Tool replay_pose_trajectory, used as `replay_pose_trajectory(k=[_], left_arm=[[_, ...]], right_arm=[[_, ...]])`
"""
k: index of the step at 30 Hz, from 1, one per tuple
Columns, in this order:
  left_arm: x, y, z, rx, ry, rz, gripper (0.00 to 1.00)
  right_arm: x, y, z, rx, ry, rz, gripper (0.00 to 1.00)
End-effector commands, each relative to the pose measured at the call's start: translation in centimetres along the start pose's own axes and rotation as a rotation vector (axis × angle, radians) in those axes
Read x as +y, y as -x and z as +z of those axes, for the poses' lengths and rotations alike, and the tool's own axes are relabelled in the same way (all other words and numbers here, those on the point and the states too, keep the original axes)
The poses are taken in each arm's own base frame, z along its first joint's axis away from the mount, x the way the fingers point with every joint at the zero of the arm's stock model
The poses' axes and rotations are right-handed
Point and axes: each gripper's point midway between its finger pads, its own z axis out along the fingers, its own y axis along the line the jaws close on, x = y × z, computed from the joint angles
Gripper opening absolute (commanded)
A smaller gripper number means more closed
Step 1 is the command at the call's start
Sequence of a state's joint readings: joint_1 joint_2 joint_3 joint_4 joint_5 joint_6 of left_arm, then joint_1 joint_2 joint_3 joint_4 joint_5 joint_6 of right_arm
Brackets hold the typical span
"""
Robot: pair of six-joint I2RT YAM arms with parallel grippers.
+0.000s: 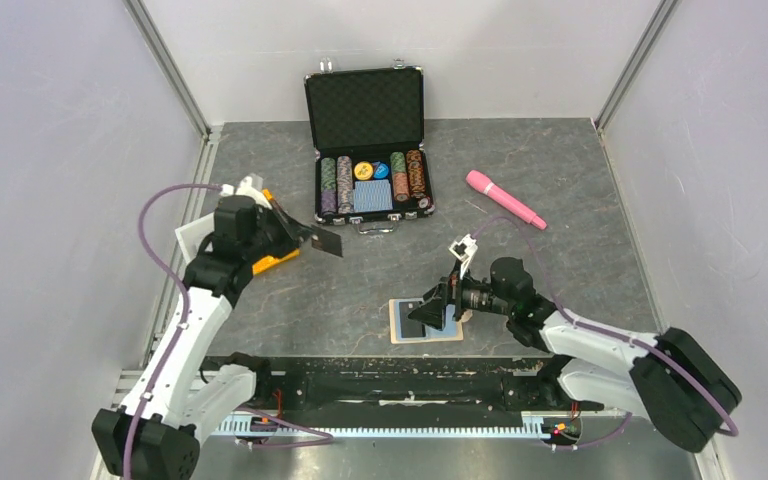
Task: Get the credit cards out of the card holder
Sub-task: Place the credit card in the storage box.
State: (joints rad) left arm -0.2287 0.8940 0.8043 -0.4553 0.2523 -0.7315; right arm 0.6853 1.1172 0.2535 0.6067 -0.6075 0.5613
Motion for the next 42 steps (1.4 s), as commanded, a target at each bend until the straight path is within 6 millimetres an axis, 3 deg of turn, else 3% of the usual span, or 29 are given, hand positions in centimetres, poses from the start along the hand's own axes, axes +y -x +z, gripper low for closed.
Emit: replay_pose_trajectory(k=[1,5,8,12,23,33,42], left_arm=[[3.2,6.7,-1.1,-0.219,0.220,0.021,0.02],[6.1,10.6,-2.0,-0.347,0.380,0.022,0.02],[7.1,13.2,-2.5,-0.417,0.419,0.038,0.02],[10.3,15.5,-2.4,-0.463,0.511,0.014,0.02],[16.2,18.4,1.0,-0.480,0.544,-0.117,0.02],[18.4,17.8,3.0,-0.423,0.582,-0.097,0.02],[18.6,18.7,4.6,-0.413,0.545,-0.025,0.02]], right_arm=[[-3.5,-0.6,-1.6,0.063,-0.227,-0.093,0.98],[-3.0,0.7,-2.5,0.019,-0.253,-0.130,0.98],[-2.3,1.7,-2.7,0.000,-0.248,-0.158,0.98],[-2.0,2.4,-2.7,0.023,-0.252,-0.183,0.98],[-1.4,3.4,-3.7,0.014,-0.272,-0.233,0.98],[-0.4,5.1,-4.8,0.008,-0.301,-0.275,0.98],[0.0,5.2,-5.3,0.004,-0.302,-0.297,0.98]])
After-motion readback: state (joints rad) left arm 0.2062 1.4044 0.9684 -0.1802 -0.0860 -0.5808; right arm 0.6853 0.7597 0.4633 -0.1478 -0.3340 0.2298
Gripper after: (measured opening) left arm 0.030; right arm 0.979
